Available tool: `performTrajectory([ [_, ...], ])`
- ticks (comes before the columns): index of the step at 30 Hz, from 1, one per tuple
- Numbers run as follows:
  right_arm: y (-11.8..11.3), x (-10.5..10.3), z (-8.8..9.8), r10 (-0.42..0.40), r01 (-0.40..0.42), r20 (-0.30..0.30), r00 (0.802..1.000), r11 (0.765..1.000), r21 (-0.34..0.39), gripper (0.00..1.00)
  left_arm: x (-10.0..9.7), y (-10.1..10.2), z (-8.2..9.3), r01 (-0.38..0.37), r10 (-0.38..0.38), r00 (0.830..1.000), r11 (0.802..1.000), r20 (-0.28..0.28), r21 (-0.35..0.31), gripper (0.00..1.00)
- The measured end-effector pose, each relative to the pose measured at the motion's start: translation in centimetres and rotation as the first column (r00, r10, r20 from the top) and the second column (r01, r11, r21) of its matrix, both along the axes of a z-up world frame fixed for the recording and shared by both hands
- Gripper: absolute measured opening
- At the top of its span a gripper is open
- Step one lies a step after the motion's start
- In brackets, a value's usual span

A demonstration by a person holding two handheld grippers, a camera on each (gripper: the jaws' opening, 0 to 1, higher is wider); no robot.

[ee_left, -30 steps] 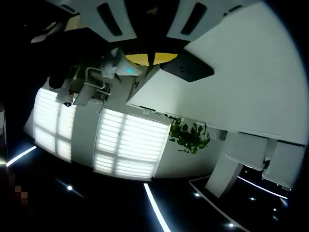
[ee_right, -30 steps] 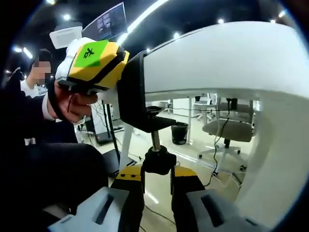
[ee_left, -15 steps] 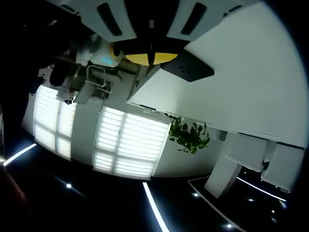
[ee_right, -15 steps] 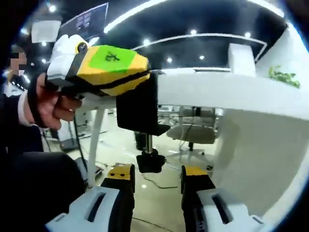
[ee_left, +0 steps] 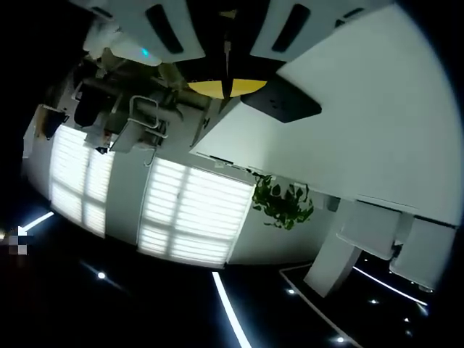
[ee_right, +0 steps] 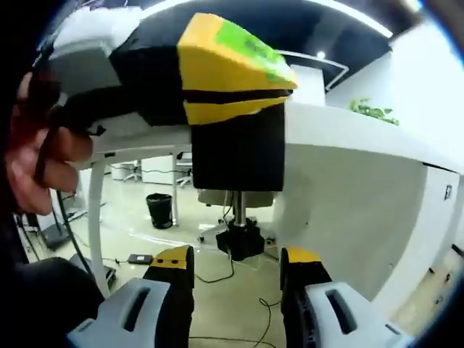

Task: Clamp the fixed fixture on the desktop, loosen the retaining clip, secure it to the edge of the desk, and tighten the retaining clip.

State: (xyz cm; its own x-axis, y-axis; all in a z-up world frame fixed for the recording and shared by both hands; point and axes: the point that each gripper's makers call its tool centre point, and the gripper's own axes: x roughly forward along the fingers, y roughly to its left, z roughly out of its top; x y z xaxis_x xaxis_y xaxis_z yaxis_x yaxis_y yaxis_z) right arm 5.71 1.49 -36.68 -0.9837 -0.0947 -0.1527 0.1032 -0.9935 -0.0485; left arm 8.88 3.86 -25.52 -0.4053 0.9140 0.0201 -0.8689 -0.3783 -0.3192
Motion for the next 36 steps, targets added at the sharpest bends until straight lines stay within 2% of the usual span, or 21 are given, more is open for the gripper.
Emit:
performTrajectory([
  [4, 0.02, 0.03, 0.53, -0.033, 0.034, -0.023, 0.999, 0.999, 0.026, 0.45, -0.11, -0.02, -0.04, -0.009, 0.009, 1.000, 1.000, 0.004, -0.006, 0.01],
  [14, 0.54, 0.03, 0.38, -0.050, 0.050, -0.015, 0.999, 0.999, 0.016, 0.41, -0.05, -0.07, -0.10, -0.001, 0.001, 1.000, 1.000, 0.004, -0.013, 0.01],
  [20, 0.03, -0.08, 0.55, -0.046, 0.047, -0.019, 0.999, 0.999, 0.018, 0.30, 0.04, -0.07, -0.09, 0.002, -0.002, 1.000, 1.000, 0.000, -0.012, 0.01],
  [22, 0.51, -0.06, 0.47, -0.060, 0.061, -0.018, 0.998, 0.996, 0.060, 0.25, 0.04, -0.08, -0.06, 0.001, -0.001, 1.000, 1.000, -0.002, -0.012, 0.01],
  [23, 0.69, -0.43, 0.83, -0.039, 0.043, -0.041, 0.998, 0.992, 0.117, 0.24, 0.11, -0.08, -0.05, 0.003, -0.003, 1.000, 1.000, -0.003, -0.012, 0.01],
  [25, 0.36, -0.18, 0.25, -0.043, 0.043, 0.001, 0.999, 0.999, 0.016, 0.24, 0.16, -0.08, -0.04, 0.005, -0.005, 1.000, 1.000, -0.004, -0.014, 0.01],
  [26, 0.43, -0.24, 0.31, -0.040, 0.040, 0.008, 0.999, 0.999, -0.001, 0.24, 0.19, -0.09, -0.03, 0.006, -0.006, 1.000, 1.000, -0.006, -0.014, 0.01],
  [30, 0.45, -0.20, 0.18, 0.012, -0.011, 0.026, 1.000, 1.000, -0.010, 0.24, 0.22, -0.10, -0.02, 0.006, -0.006, 1.000, 1.000, -0.008, -0.016, 0.01],
  [36, -0.02, -0.24, 0.00, 0.188, -0.186, 0.044, 0.981, 0.982, -0.036, 0.23, 0.18, -0.10, -0.04, 0.004, -0.004, 1.000, 1.000, -0.008, -0.019, 0.01],
])
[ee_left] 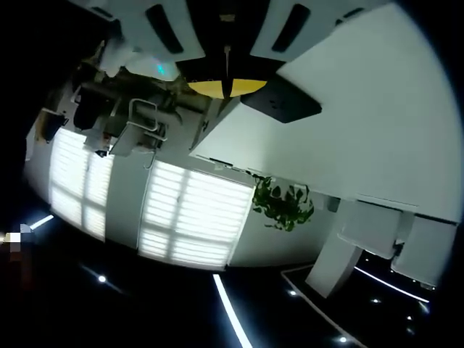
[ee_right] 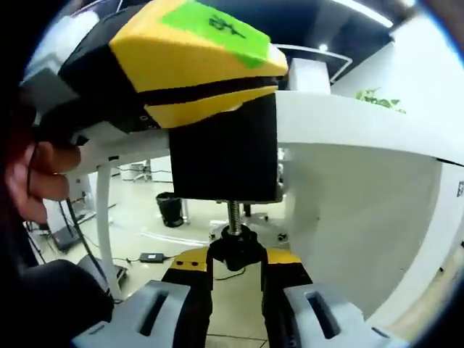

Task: Clamp the fixed fixture on the desktop, loosen the retaining clip, secure it to the edge of the desk, and tighten the retaining clip.

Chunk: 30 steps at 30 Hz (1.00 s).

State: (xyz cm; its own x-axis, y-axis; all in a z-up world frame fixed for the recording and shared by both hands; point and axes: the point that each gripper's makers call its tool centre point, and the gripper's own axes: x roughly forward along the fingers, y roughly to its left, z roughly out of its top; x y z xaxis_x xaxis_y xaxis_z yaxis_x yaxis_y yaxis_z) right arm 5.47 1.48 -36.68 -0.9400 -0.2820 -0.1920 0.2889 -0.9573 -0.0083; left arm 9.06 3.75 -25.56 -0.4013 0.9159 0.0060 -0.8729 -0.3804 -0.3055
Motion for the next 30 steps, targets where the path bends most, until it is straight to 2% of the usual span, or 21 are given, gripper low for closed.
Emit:
performTrajectory([
  [5, -0.3, -0.2, -0.1, 0.134, -0.134, 0.008, 0.991, 0.991, 0.005, 0.23, 0.0, 0.0, -0.1, -0.001, 0.000, 1.000, 1.000, -0.011, -0.023, 0.01],
  [6, -0.1, -0.3, -0.1, 0.164, -0.164, 0.002, 0.986, 0.986, 0.024, 0.23, 0.0, 0.0, -0.1, 0.001, -0.001, 1.000, 1.000, -0.010, -0.023, 0.01],
  [8, -0.4, -0.5, -0.3, 0.221, -0.221, 0.006, 0.975, 0.975, 0.009, 0.23, 0.0, 0.0, -0.1, 0.002, -0.002, 1.000, 1.000, -0.005, -0.020, 0.01],
  [11, -0.6, -0.5, -0.2, 0.293, -0.293, 0.001, 0.956, 0.956, 0.030, 0.23, 0.0, 0.0, -0.1, -0.002, 0.002, 1.000, 1.000, -0.002, -0.018, 0.01],
  [13, -0.9, -0.3, -0.2, 0.376, -0.376, 0.012, 0.927, 0.926, 0.021, 0.23, 0.0, 0.0, -0.1, 0.000, 0.001, 1.000, 1.000, 0.006, -0.012, 0.01],
  [16, -1.0, -0.6, -0.3, 0.494, -0.494, 0.024, 0.869, 0.869, 0.027, 0.24, -0.1, 0.0, -0.1, 0.006, -0.006, 1.000, 1.000, 0.014, -0.014, 0.01],
  [21, -0.7, -0.5, 0.0, 0.588, -0.590, 0.052, 0.807, 0.806, 0.044, 0.24, -0.1, 0.1, -0.1, 0.003, -0.003, 1.000, 1.000, 0.015, -0.018, 0.01],
  [26, -1.3, -0.5, -0.4, 0.631, -0.634, 0.054, 0.774, 0.773, 0.038, 0.24, -0.1, 0.1, -0.1, 0.002, -0.002, 1.000, 1.000, 0.024, -0.009, 0.01],
  [30, -1.3, -0.6, -0.4, 0.634, -0.635, 0.028, 0.773, 0.772, 0.031, 0.24, -0.2, 0.1, -0.1, 0.004, -0.004, 1.000, 1.000, 0.029, -0.009, 0.01],
])
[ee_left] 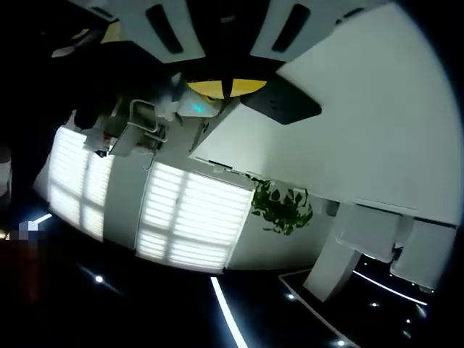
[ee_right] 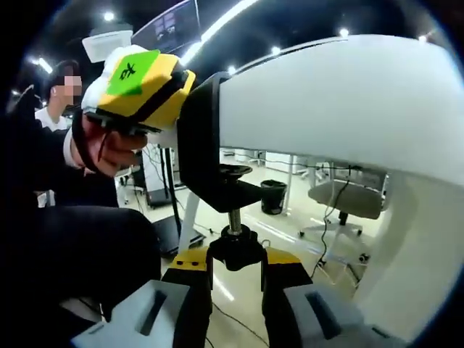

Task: Clamp the fixed fixture on the desktop, loosen the retaining clip, secure it to the edge of the desk, and tighten the retaining clip.

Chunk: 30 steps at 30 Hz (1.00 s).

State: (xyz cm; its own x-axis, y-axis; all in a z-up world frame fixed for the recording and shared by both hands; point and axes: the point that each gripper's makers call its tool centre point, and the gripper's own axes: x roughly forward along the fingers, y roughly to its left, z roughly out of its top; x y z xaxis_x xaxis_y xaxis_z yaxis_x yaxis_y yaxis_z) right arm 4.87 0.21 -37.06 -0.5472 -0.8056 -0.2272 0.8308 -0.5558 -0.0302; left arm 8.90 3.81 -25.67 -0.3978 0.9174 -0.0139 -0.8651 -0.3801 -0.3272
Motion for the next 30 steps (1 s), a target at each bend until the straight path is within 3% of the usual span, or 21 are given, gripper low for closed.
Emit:
performTrajectory([
  [3, -0.1, 0.3, 0.3, -0.020, 0.020, -0.041, 0.999, 1.000, 0.011, 0.25, 0.0, 0.0, 0.0, 0.000, 0.000, 1.000, 1.000, 0.002, 0.001, 0.01],
  [5, 0.5, -0.2, 0.1, -0.067, 0.078, -0.128, 0.990, 0.993, 0.087, 0.31, 0.0, 0.0, 0.0, 0.003, -0.003, 1.000, 1.000, 0.001, 0.006, 0.01],
  [7, 1.1, -0.5, -0.3, -0.127, 0.142, -0.131, 0.983, 0.983, 0.113, 0.40, 0.0, -0.1, 0.2, 0.011, -0.012, 1.000, 0.999, 0.016, 0.043, 0.01],
  [9, 0.8, -0.1, 0.5, -0.213, 0.228, -0.137, 0.967, 0.968, 0.103, 0.39, 0.1, -0.1, 0.1, 0.007, -0.007, 1.000, 0.999, 0.007, 0.036, 0.01],
  [11, 1.0, 0.4, 1.8, -0.297, 0.302, -0.126, 0.947, 0.953, 0.025, 0.39, 0.1, -0.1, 0.2, 0.007, -0.008, 1.000, 0.999, 0.010, 0.037, 0.01],
  [14, 1.3, 1.2, 2.4, -0.381, 0.386, -0.125, 0.916, 0.922, 0.024, 0.40, 0.1, 0.0, 0.2, 0.007, -0.008, 1.000, 0.999, 0.015, 0.037, 0.01],
  [15, 1.0, 1.5, 2.5, -0.377, 0.382, -0.123, 0.918, 0.924, 0.023, 0.40, 0.1, 0.0, 0.2, 0.007, -0.008, 1.000, 0.999, 0.016, 0.037, 0.01],
  [17, 1.4, 0.5, 1.8, -0.458, 0.460, -0.093, 0.884, 0.888, 0.005, 0.41, 0.1, 0.0, 0.2, 0.008, -0.008, 1.000, 0.999, 0.015, 0.038, 0.01],
  [19, 1.3, 0.7, 1.7, -0.489, 0.490, -0.072, 0.869, 0.872, -0.002, 0.41, 0.1, 0.0, 0.2, 0.007, -0.008, 1.000, 0.999, 0.015, 0.038, 0.01],
  [20, 1.4, 0.9, 1.7, -0.550, 0.549, -0.042, 0.834, 0.835, -0.023, 0.41, 0.1, 0.0, 0.2, 0.007, -0.008, 1.000, 0.999, 0.014, 0.038, 0.01],
  [21, 1.5, 0.9, 1.8, -0.566, 0.565, -0.037, 0.823, 0.824, -0.032, 0.41, 0.1, 0.0, 0.2, 0.007, -0.008, 1.000, 0.999, 0.013, 0.038, 0.01],
  [22, 1.9, 1.0, 1.7, -0.648, 0.647, -0.008, 0.761, 0.761, -0.049, 0.41, 0.2, 0.0, 0.2, 0.007, -0.007, 1.000, 0.999, 0.010, 0.038, 0.01],
  [24, 2.5, 0.9, 1.4, -0.706, 0.706, -0.016, 0.708, 0.708, -0.026, 0.40, 0.2, 0.0, 0.2, 0.007, -0.007, 1.000, 0.999, 0.010, 0.041, 0.01],
  [25, 2.2, 0.9, 1.6, -0.719, 0.717, -0.020, 0.695, 0.695, -0.049, 0.39, 0.2, 0.0, 0.2, 0.006, -0.007, 1.000, 0.999, 0.011, 0.041, 0.01],
  [30, 1.5, 0.4, 1.1, -0.734, 0.734, 0.015, 0.679, 0.678, -0.043, 0.39, 0.1, 0.0, 0.3, 0.006, -0.006, 1.000, 0.999, 0.016, 0.049, 0.01],
])
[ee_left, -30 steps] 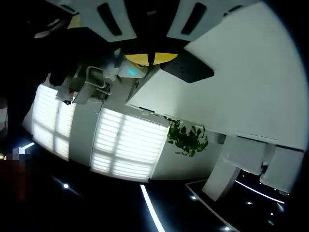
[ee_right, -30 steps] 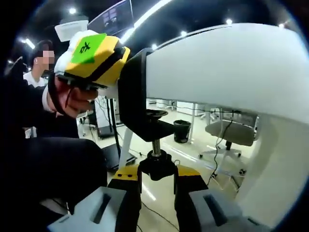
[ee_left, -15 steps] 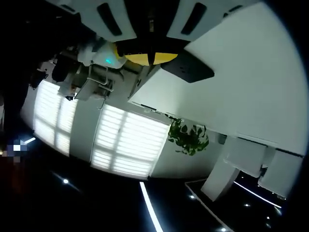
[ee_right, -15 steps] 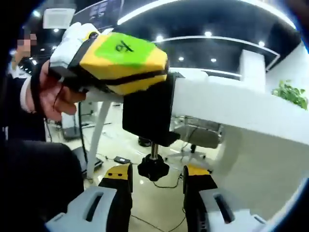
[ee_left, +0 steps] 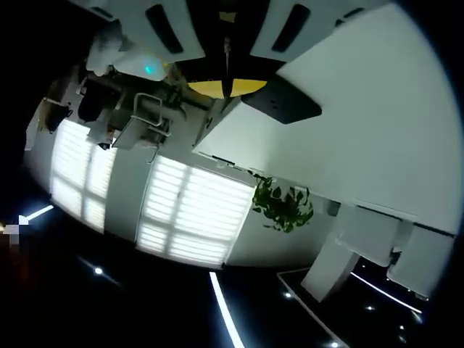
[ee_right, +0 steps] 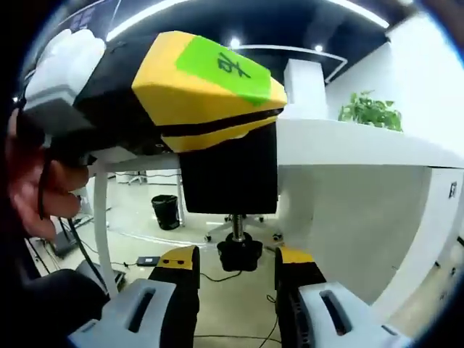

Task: Clamp the fixed fixture on the desktop, loosen the retaining clip, secure it to the edge of the desk, and tighten the retaining clip.

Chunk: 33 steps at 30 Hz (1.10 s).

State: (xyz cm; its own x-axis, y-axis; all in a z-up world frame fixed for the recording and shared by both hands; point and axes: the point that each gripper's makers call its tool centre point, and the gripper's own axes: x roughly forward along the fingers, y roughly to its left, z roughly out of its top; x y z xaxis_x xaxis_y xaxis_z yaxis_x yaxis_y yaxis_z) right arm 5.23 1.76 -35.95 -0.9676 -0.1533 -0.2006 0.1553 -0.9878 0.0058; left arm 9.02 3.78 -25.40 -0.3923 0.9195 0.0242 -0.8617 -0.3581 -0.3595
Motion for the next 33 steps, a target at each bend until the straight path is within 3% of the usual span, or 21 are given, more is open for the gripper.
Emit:
performTrajectory([
  [10, 0.5, -0.1, -0.4, -0.015, 0.015, 0.009, 1.000, 1.000, 0.001, 0.38, 0.0, 0.0, 0.0, -0.001, 0.001, 1.000, 1.000, 0.001, 0.001, 0.01],
  [12, 0.2, -0.2, -0.1, -0.008, 0.008, -0.006, 1.000, 1.000, 0.008, 0.35, -0.1, 0.0, 0.0, -0.001, 0.001, 1.000, 1.000, 0.004, 0.001, 0.01],
  [14, -0.4, -0.1, -0.4, 0.011, -0.012, 0.012, 1.000, 0.999, 0.040, 0.25, -0.1, 0.0, 0.0, -0.001, 0.001, 1.000, 1.000, 0.005, 0.001, 0.01],
  [15, 0.0, -0.2, -0.3, -0.014, 0.014, -0.003, 1.000, 0.998, 0.053, 0.24, -0.1, 0.0, 0.0, -0.001, 0.001, 1.000, 1.000, 0.004, 0.002, 0.01],
  [17, 0.1, -0.2, -0.4, -0.020, 0.020, 0.002, 1.000, 0.999, 0.027, 0.24, -0.1, -0.1, 0.0, 0.000, 0.000, 1.000, 1.000, 0.004, 0.001, 0.01],
  [24, 0.1, -0.4, -0.4, 0.001, -0.001, 0.003, 1.000, 0.999, 0.041, 0.23, -0.1, -0.2, 0.0, 0.001, -0.001, 1.000, 1.000, 0.005, -0.003, 0.01],
  [29, -0.2, -0.6, -0.4, 0.123, -0.124, 0.016, 0.992, 0.990, 0.065, 0.23, 0.0, -0.2, 0.0, 0.005, -0.005, 1.000, 1.000, 0.001, -0.012, 0.01],
  [30, -0.3, -0.6, -0.3, 0.177, -0.178, 0.019, 0.984, 0.979, 0.101, 0.23, 0.0, -0.2, 0.0, 0.005, -0.005, 1.000, 1.000, 0.001, -0.012, 0.01],
  [33, -0.4, -1.0, -0.5, 0.246, -0.249, 0.039, 0.968, 0.963, 0.106, 0.23, 0.1, -0.1, 0.0, 0.005, -0.005, 1.000, 1.000, 0.001, -0.017, 0.01],
])
